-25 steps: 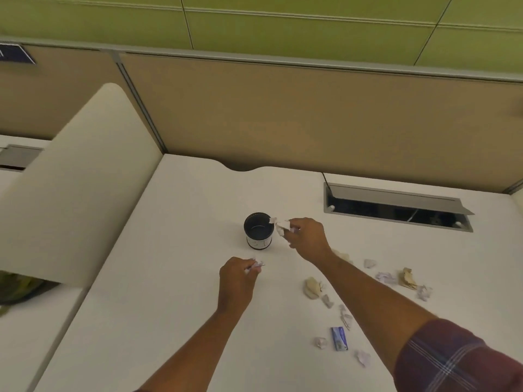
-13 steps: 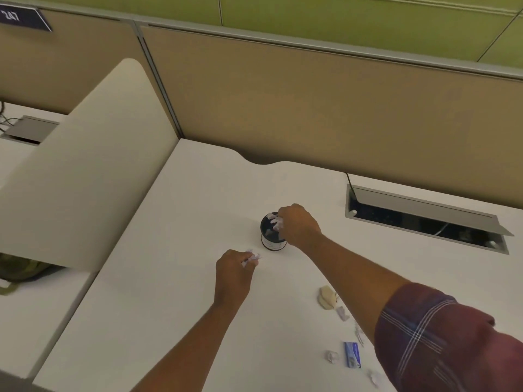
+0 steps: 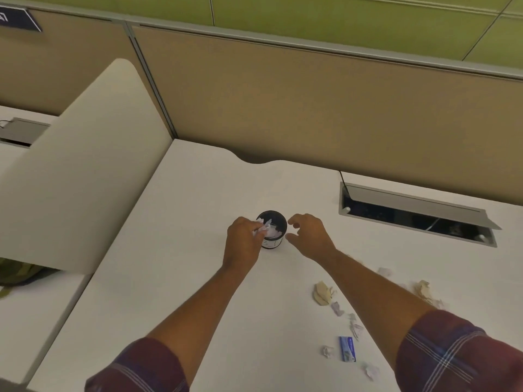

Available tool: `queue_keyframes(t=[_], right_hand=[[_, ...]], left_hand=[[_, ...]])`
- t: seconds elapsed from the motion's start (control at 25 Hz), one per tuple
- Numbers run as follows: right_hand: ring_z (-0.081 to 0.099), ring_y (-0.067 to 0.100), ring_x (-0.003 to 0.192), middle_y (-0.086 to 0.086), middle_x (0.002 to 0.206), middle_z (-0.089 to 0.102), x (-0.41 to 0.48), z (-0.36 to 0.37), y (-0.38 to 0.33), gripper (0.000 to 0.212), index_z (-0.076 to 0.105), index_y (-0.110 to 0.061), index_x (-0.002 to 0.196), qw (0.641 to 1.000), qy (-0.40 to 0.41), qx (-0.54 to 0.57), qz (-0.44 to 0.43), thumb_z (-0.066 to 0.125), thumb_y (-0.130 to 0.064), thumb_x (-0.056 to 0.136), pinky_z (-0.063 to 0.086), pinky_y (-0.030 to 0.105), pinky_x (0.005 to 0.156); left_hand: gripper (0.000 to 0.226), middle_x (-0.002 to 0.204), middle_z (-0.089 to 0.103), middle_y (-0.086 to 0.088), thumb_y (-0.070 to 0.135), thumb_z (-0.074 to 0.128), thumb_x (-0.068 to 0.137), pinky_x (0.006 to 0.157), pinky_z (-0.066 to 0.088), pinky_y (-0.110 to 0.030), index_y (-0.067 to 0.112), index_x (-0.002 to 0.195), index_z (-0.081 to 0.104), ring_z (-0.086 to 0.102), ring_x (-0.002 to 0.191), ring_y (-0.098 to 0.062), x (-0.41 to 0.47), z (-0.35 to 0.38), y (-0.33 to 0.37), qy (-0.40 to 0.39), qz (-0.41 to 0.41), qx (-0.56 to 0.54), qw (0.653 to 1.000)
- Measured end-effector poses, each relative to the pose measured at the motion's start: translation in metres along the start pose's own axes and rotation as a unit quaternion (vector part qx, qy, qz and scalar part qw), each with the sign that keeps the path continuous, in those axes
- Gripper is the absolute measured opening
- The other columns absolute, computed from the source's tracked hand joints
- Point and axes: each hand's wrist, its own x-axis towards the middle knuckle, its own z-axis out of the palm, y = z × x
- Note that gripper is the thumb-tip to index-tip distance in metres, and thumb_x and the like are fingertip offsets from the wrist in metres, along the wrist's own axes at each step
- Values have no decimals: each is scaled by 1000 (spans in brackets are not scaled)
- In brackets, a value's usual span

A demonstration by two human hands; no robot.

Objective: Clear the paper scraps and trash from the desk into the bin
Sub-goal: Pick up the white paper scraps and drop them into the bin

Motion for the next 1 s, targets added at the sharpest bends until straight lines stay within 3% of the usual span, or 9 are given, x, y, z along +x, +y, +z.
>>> queue_keyframes(t=[0.28, 0.44, 0.56, 0.64, 0.76, 0.88, 1.0], right_hand=[[61, 20, 109, 4, 123, 61, -68, 6, 47, 37, 63, -16, 126, 998, 44, 31, 31, 71, -24, 91, 49, 28, 95], [56, 19, 123, 1, 135, 56, -94, 2, 75, 44, 58, -18, 135, 998, 49, -7, 27, 67, -29, 93, 43, 27, 104], [49, 21, 133, 1, 146, 51, -109, -1, 96, 51, 53, -20, 141, 997, 51, -56, 36, 63, -34, 94, 40, 33, 110], [42, 23, 141, 3, 155, 43, -121, -2, 110, 57, 47, -21, 146, 993, 58, -91, 46, 61, -38, 94, 37, 37, 114], [31, 26, 150, 5, 164, 29, -140, -4, 129, 67, 35, -22, 151, 987, 69, -135, 57, 60, -45, 93, 32, 42, 118], [21, 31, 154, 9, 169, 14, -163, -8, 148, 77, 22, -19, 156, 981, 64, -172, 70, 55, -48, 94, 28, 48, 120], [7, 31, 157, 8, 171, -3, -188, -11, 173, 81, 8, -18, 160, 977, 36, -196, 75, 47, -50, 97, 20, 50, 123]], left_hand=[[23, 107, 67, -16, 19, 58, 102, 91, 57, -38, 8, 112, 76, 66, 98, -28, 33, 18, 29, -67, 31, 91, 993], [18, 89, 70, -8, 16, 54, 98, 83, 53, -42, 16, 97, 72, 60, 89, -29, 35, 23, 37, -96, 47, 230, 967], [21, 83, 65, -5, 26, 63, 92, 75, 51, -41, 13, 76, 60, 59, 93, -32, 31, 25, 36, -104, 24, 208, 972], [14, 101, 67, -6, 28, 65, 92, 84, 54, -41, 14, 95, 67, 58, 109, -34, 22, 25, 37, -95, 35, 190, 976], [51, 142, 56, -13, 38, 68, 92, 105, 52, -46, 12, 134, 57, 49, 135, -35, 6, 32, 41, -68, 71, 262, 960], [63, 150, 47, -13, 49, 63, 91, 114, 44, -46, 13, 140, 47, 42, 142, -37, -17, 51, 51, -58, 120, 307, 942], [76, 166, 28, -15, 55, 53, 95, 126, 27, -49, 14, 155, 32, 22, 155, -37, -51, 82, 64, -103, 128, 315, 935]])
